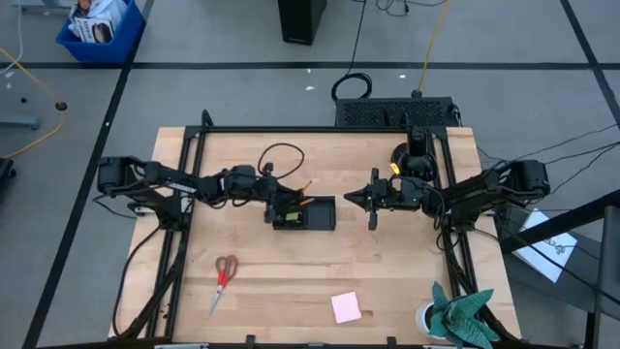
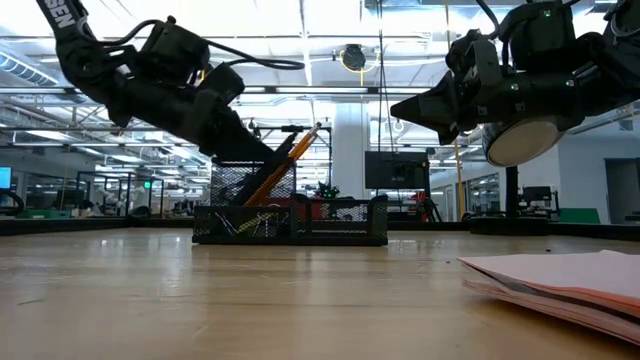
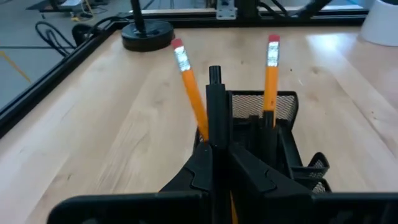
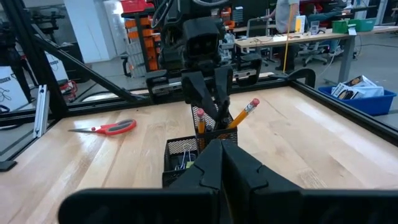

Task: Pick and place office supplies into organizer
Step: Put the black pen into the black desk organizer, then put the red scissors into the black desk organizer

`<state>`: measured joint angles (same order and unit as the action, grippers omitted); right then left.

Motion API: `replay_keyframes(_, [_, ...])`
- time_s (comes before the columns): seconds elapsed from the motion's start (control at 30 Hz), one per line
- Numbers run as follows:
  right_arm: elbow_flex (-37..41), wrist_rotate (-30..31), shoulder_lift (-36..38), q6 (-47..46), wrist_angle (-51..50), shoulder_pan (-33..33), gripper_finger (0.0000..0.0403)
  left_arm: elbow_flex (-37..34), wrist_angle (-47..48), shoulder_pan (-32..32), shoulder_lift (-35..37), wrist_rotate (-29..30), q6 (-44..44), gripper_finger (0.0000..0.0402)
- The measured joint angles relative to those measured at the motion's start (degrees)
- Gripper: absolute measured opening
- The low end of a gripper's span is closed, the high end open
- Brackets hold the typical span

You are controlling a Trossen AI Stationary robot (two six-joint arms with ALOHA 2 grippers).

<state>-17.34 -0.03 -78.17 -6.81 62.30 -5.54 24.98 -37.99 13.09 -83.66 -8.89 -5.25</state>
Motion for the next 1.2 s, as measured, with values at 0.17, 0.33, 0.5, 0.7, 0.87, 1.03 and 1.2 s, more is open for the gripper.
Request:
replay_keyframes(0.17, [0.0, 0.0, 0.0, -1.2, 0.0, 0.0, 0.0000, -2.5, -3.6, 0.0, 0.0, 1.4, 1.2, 0.0030])
replay_keyframes(0.33, [0.0, 0.0, 0.0, -1.3, 0.0, 0.0, 0.0000, -3.2, -4.4, 0.0, 0.1, 1.5, 2.4, 0.0030])
replay_keyframes(0.5, [0.0, 0.0, 0.0, -1.3, 0.6, 0.0, 0.0000, -3.2, -4.9, -0.1, 0.1, 1.5, 4.7, 0.0031])
replay_keyframes(0.7, [0.0, -0.1, 0.0, -1.3, 0.6, 0.0, 0.0000, -3.2, -5.5, -0.1, 0.0, 1.6, 6.9, 0.0056])
replay_keyframes(0.87, [0.0, -0.2, 0.0, -1.5, 0.6, 0.0, 0.0000, -3.2, -5.6, -0.4, 0.0, 1.6, 8.4, 0.0099])
replay_keyframes(1.03, [0.0, -0.2, 0.0, -1.5, 0.6, 0.0, 0.0000, -3.2, -5.6, -0.4, 0.0, 1.9, 8.6, 0.0140])
replay_keyframes(1.2, [0.0, -0.2, 0.0, -1.5, 0.6, 0.0, 0.0000, -3.0, -5.9, -1.2, 1.0, 2.0, 6.1, 0.0167])
